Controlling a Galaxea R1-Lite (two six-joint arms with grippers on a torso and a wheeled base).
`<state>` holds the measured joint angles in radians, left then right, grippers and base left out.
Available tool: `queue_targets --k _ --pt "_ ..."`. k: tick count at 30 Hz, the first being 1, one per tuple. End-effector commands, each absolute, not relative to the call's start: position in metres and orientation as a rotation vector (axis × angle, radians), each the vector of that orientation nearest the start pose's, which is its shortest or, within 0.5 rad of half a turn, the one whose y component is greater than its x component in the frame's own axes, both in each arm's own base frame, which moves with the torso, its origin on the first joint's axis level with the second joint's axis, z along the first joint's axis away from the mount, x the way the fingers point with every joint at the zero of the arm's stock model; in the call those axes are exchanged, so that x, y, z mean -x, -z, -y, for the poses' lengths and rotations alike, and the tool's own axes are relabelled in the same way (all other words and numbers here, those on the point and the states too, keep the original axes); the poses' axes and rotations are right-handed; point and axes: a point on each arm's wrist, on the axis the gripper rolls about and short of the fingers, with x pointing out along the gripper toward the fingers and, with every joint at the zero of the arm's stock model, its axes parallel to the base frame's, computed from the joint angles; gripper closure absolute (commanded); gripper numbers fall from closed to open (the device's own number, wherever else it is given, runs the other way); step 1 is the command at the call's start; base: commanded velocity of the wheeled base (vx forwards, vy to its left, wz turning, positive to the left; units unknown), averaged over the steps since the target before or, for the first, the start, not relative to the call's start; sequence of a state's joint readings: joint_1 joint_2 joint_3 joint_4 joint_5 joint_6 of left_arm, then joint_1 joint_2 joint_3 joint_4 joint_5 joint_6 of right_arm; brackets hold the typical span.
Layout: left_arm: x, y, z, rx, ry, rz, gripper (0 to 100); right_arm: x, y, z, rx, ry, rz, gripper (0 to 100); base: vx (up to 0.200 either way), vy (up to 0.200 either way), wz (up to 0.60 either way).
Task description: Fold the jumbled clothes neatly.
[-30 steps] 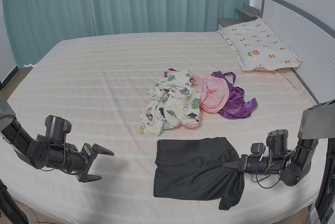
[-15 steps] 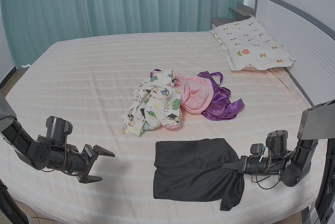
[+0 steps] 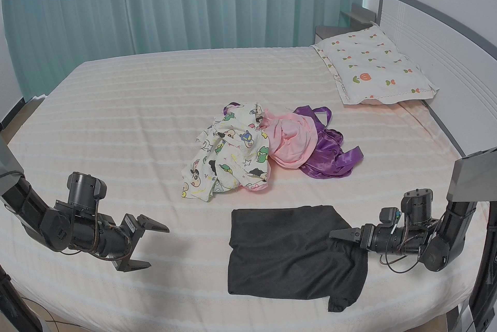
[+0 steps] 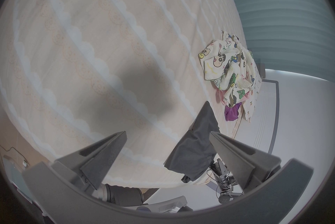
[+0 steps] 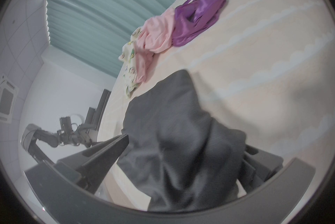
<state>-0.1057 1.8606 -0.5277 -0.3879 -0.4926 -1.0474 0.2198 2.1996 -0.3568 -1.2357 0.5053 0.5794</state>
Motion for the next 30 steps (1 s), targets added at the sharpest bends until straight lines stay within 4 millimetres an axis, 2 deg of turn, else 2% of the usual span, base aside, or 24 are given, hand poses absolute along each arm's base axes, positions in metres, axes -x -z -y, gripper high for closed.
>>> queue_targets --k 1,7,14,18,23,24,30 --pt "-0.256 -0.054 0.038 1.119 0.009 -1.159 0 -0.287 0.011 -0.058 -0.648 -0.443 -0.810 0 0.000 0.000 0.00" --pt "-0.256 -0.054 0.038 1.119 0.008 -1.160 0 -0.297 0.011 -0.041 -0.676 -0.379 -0.813 0 0.000 0.000 0.00" --pt "-0.255 -0.052 0.038 1.100 0.016 -1.165 0 -0.316 0.014 -0.040 -0.757 -0.322 -0.828 0 0.000 0.000 0.00" --pt "-0.255 -0.052 0.039 1.099 0.016 -1.167 0 -0.322 0.012 -0.056 -0.820 -0.330 -0.835 0 0.000 0.000 0.00" --pt "-0.255 -0.052 0.039 1.099 0.016 -1.167 0 -0.330 0.008 -0.067 -0.881 -0.298 -0.807 0 0.000 0.000 0.00" --pt "-0.255 -0.052 0.039 1.099 0.016 -1.167 0 -0.330 0.010 -0.069 -0.880 -0.298 -0.813 100 0.000 0.000 0.00" --pt "-0.255 -0.052 0.039 1.099 0.016 -1.167 0 -0.330 0.008 -0.074 -0.880 -0.308 -0.809 100 0.000 0.000 0.00"
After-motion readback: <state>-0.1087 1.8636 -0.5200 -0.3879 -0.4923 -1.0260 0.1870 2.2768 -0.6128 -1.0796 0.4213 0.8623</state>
